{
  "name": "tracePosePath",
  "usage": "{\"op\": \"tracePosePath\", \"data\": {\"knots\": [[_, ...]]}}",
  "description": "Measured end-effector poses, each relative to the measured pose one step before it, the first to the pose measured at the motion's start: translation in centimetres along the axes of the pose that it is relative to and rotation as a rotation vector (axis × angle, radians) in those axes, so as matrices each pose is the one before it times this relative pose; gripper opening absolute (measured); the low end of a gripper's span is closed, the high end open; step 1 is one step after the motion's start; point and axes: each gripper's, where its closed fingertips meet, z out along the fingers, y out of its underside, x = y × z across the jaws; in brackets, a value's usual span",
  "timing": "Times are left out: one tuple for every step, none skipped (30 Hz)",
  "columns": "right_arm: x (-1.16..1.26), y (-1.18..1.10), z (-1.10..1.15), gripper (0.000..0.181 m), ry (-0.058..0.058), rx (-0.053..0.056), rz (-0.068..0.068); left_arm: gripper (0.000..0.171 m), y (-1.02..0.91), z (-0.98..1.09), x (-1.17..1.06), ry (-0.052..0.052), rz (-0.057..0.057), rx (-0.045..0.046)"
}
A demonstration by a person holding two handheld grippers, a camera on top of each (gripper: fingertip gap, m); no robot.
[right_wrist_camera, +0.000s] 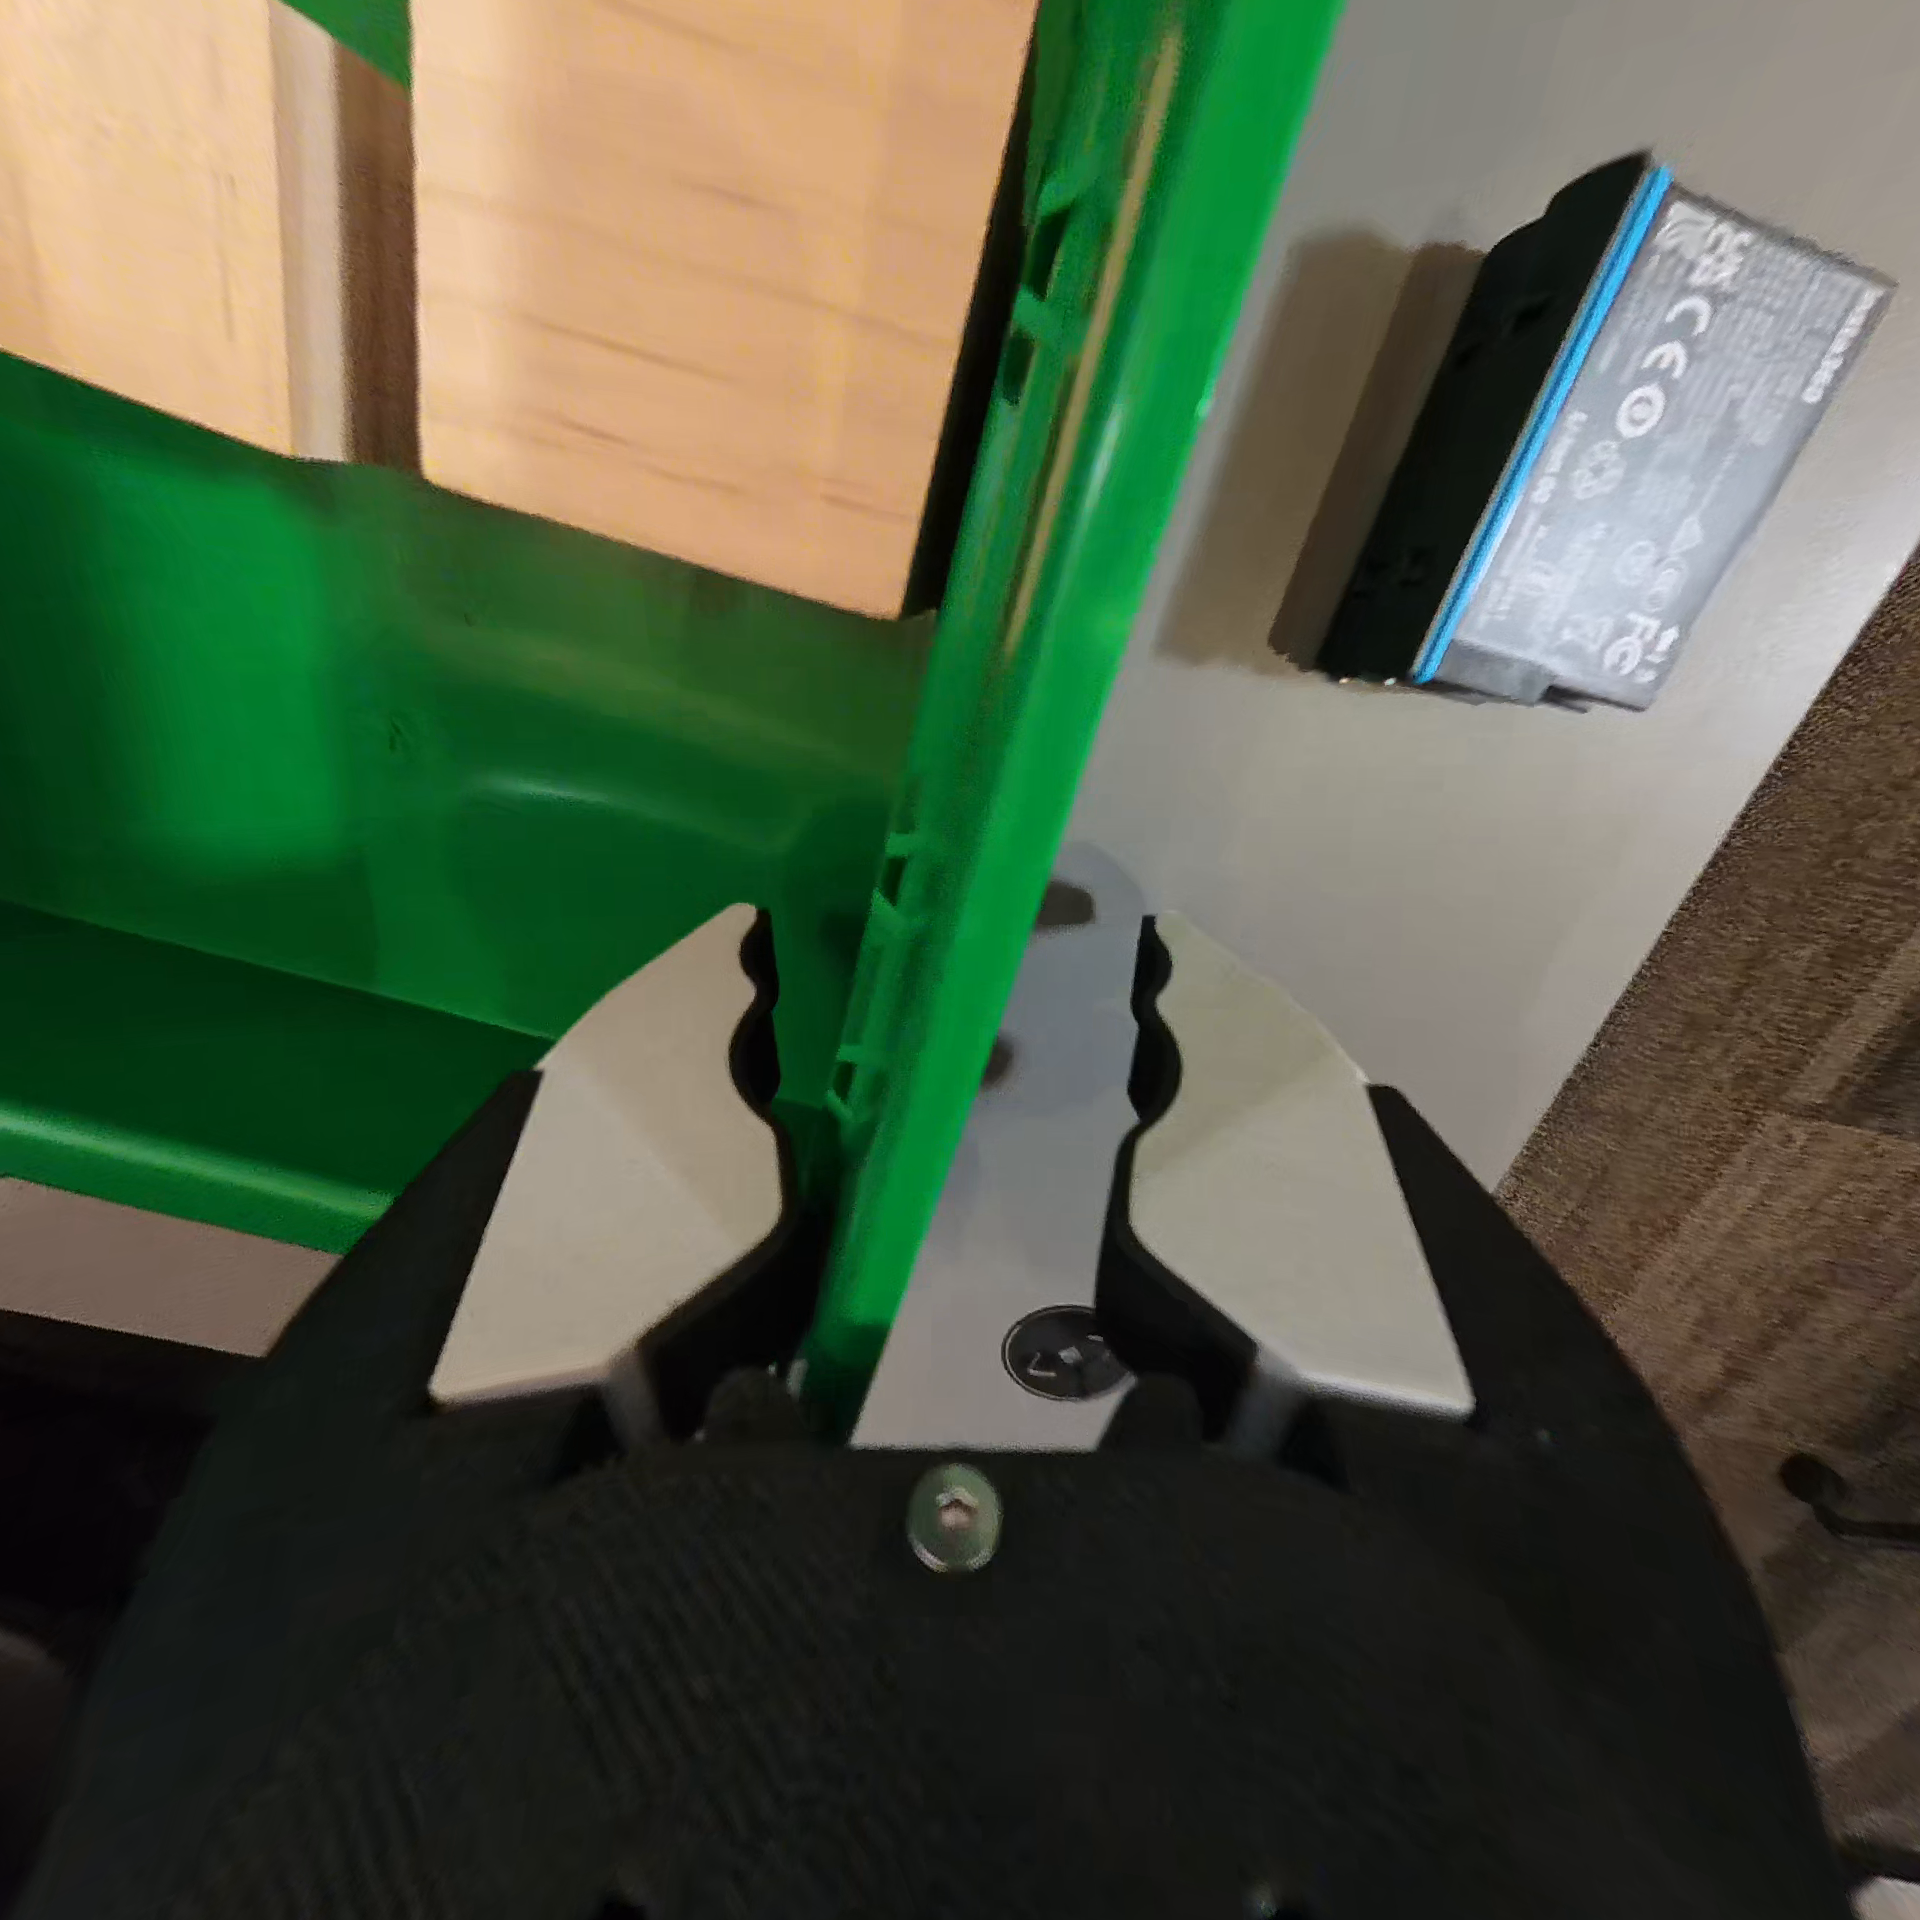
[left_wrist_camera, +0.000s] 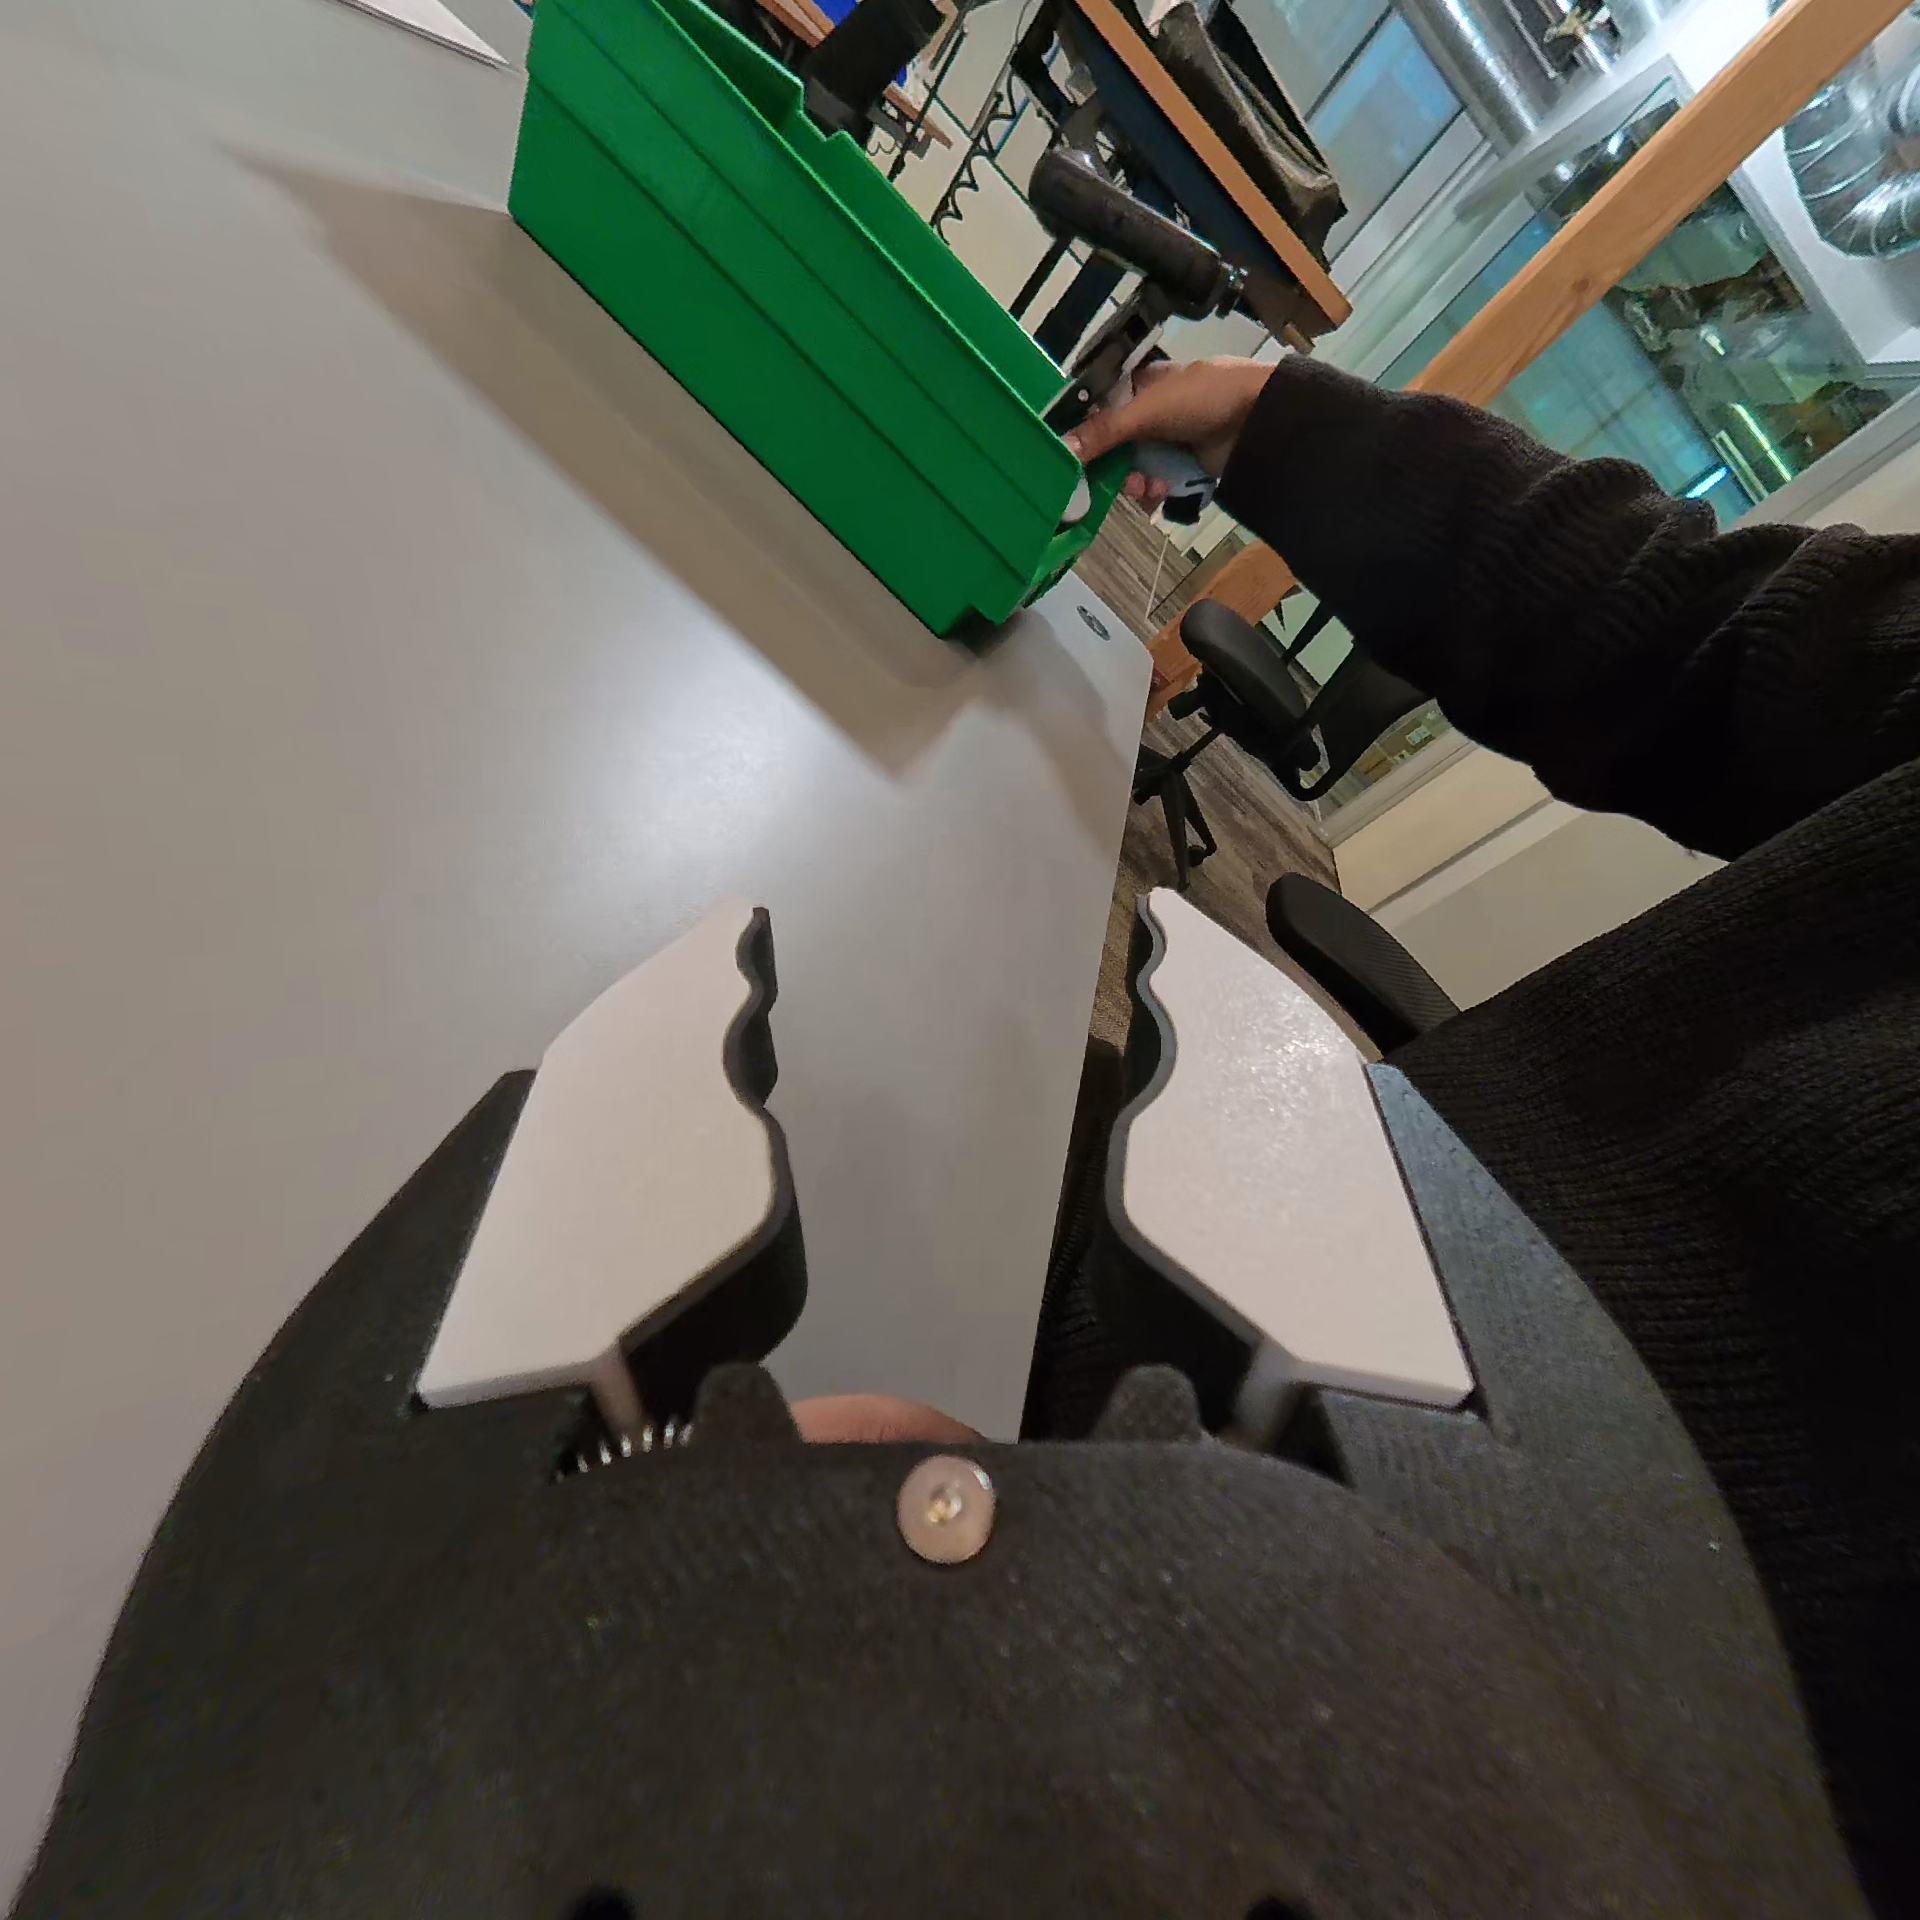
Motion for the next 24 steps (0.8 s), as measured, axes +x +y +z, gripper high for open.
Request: {"op": "tracePosePath", "data": {"knots": [[0.064,-0.248,-0.199,0.069,0.0039,0.0037,0.0013,0.066,0.019,0.014,-0.044,-0.0006,-0.0018,-0.00089],[0.092,-0.278,-0.268,0.07,0.0065,0.0028,-0.0044,0.066,0.016,0.021,-0.054,-0.001,-0.0016,-0.00104],[0.135,-0.235,-0.278,0.07,0.0099,-0.0002,-0.01,0.066,0.023,0.026,-0.049,-0.0011,-0.0016,-0.0012],[0.175,-0.215,-0.249,0.07,0.0114,-0.0015,-0.0088,0.066,0.035,0.013,-0.037,-0.0005,-0.0016,-0.00182],[0.116,-0.226,-0.173,0.068,0.0068,-0.0008,-0.0075,0.066,0.035,0.019,-0.031,0.0002,-0.0017,-0.00218],[-0.034,-0.196,-0.073,0.063,-0.0025,-0.0023,-0.0097,0.066,0.035,0.015,-0.014,0.0003,-0.0015,-0.00205],[-0.046,-0.171,0.034,0.059,-0.0028,-0.0043,-0.0061,0.066,0.031,0.017,-0.02,0.0,-0.0012,-0.00178],[-0.073,-0.18,0.093,0.057,-0.0026,-0.0046,-0.0049,0.066,0.032,0.005,-0.016,-0.0002,-0.0009,-0.00206],[-0.045,-0.178,0.153,0.056,0.0016,-0.0009,-0.0039,0.066,0.038,0.016,-0.013,-0.0002,-0.0008,-0.00252],[-0.057,-0.162,0.19,0.054,0.0024,-0.0013,-0.0079,0.066,0.042,0.008,-0.011,-0.0004,-0.0009,-0.00246],[-0.104,-0.117,0.229,0.051,-0.0021,-0.0022,-0.0135,0.066,0.04,-0.004,-0.018,-0.0006,-0.0009,-0.00228],[0.237,0.02,0.183,0.048,0.0169,-0.0065,-0.0166,0.066,0.043,-0.01,-0.005,-0.0007,-0.0005,-0.00242],[-0.075,0.018,0.13,0.046,-0.007,-0.0053,-0.0199,0.066,0.036,-0.008,-0.013,-0.0002,0.0,-0.00257],[-0.21,-0.022,0.01,0.043,-0.0215,0.0018,-0.0034,0.066,0.031,-0.006,-0.011,0.0,0.0001,-0.00218],[-0.37,0.071,0.042,0.041,-0.0383,-0.0062,0.0076,0.066,0.019,-0.02,-0.016,-0.0001,-0.0009,-0.00152],[-0.43,0.091,0.047,0.039,-0.045,-0.0075,0.0128,0.065,0.022,0.0,-0.017,0.0006,-0.0021,-0.00144],[-0.424,0.054,0.037,0.037,-0.0432,-0.0031,0.0141,0.065,0.021,0.006,-0.001,0.0017,-0.0028,-0.00173],[-0.442,0.072,0.049,0.034,-0.0431,-0.0049,0.0048,0.065,0.019,0.012,-0.003,0.0018,-0.0029,-0.002],[-0.208,-0.002,0.025,0.032,-0.0198,0.0003,0.0034,0.065,0.036,0.014,0.013,0.0018,-0.0027,-0.00224],[-0.169,0.026,0.001,0.028,-0.0108,-0.0047,-0.0155,0.065,0.022,0.007,0.014,0.0018,-0.0028,-0.00207],[-0.254,0.017,0.015,0.021,-0.0089,-0.0058,-0.0296,0.065,0.026,-0.008,0.033,0.0018,-0.0021,-0.00146],[-0.185,-0.024,0.025,0.02,0.0,-0.0019,-0.0126,0.065,0.01,-0.004,0.033,0.0011,-0.0007,-0.00101],[-0.029,0.002,0.008,0.019,0.0016,-0.0014,0.0095,0.065,-0.003,-0.016,0.008,-0.0002,0.0008,-0.00051],[-0.076,0.003,0.004,0.019,-0.0041,0.0029,0.0103,0.065,-0.002,0.003,-0.008,-0.0009,0.0014,-0.00008]]}}
